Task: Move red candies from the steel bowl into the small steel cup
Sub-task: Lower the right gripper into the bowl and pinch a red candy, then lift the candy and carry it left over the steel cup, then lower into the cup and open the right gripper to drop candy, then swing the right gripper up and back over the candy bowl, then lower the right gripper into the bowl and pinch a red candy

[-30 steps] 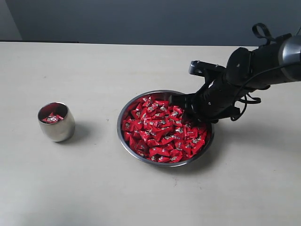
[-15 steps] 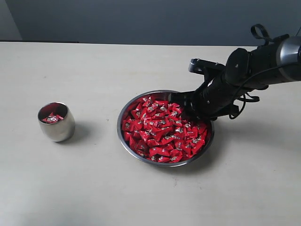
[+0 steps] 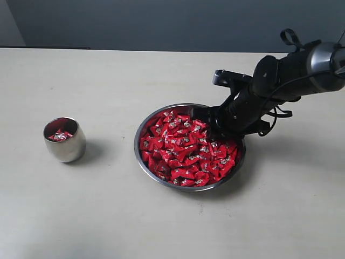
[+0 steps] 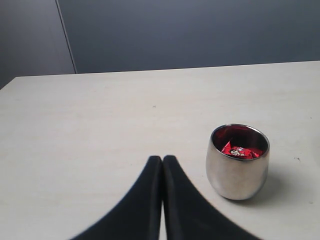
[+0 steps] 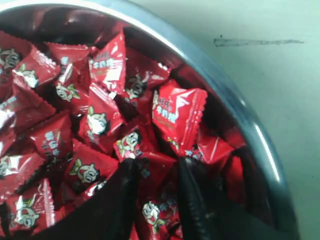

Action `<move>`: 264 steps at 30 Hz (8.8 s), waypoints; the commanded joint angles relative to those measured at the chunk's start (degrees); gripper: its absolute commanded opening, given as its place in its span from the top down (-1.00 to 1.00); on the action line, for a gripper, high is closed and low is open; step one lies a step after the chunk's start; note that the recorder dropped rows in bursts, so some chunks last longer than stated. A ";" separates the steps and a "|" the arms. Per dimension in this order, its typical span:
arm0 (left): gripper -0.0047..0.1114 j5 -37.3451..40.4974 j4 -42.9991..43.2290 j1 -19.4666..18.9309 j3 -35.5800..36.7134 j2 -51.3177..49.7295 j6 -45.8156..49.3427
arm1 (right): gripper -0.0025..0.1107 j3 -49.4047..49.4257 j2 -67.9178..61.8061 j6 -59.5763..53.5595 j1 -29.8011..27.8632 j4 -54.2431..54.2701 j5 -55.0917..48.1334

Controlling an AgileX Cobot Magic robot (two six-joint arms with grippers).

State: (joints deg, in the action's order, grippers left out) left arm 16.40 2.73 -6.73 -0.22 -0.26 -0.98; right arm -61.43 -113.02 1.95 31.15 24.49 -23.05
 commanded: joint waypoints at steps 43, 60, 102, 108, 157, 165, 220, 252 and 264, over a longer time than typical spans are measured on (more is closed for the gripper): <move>0.91 -0.09 -0.13 -0.03 0.22 0.26 -0.14 | 0.97 -0.48 5.89 -3.45 0.66 -2.87 1.85; 0.91 -0.09 -0.13 -0.03 0.22 0.26 -0.14 | 0.97 -0.48 10.05 -4.05 0.89 -5.37 -0.32; 0.91 -0.09 -0.13 -0.03 0.22 0.26 -0.14 | 0.97 -38.37 -10.64 -37.90 15.89 15.67 -17.71; 0.91 -0.09 -0.13 -0.03 0.22 0.26 -0.14 | 0.97 -48.02 -16.85 -38.00 19.82 15.80 -21.19; 0.91 -0.09 -0.13 -0.03 0.22 0.26 -0.14 | 0.31 -52.61 -21.44 -38.00 22.25 14.35 -20.91; 0.91 -0.09 -0.13 -0.03 0.22 0.26 -0.14 | 0.31 -52.61 -18.65 -37.67 22.13 9.91 -19.95; 0.91 -0.09 -0.13 -0.03 0.22 0.26 -0.14 | 0.97 5.69 14.83 -21.37 -2.50 -4.87 8.50; 0.91 -0.09 -0.13 -0.03 0.22 0.26 -0.14 | 0.90 -15.61 -0.55 -26.84 -0.87 1.85 -14.76; 0.91 -0.09 -0.13 -0.03 0.22 0.26 -0.14 | 0.36 -15.61 -0.55 -22.35 -1.09 0.26 -10.91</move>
State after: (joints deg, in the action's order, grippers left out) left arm 16.40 2.73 -6.73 -0.22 -0.26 -0.98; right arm -76.69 -113.59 -21.19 30.49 25.24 -34.84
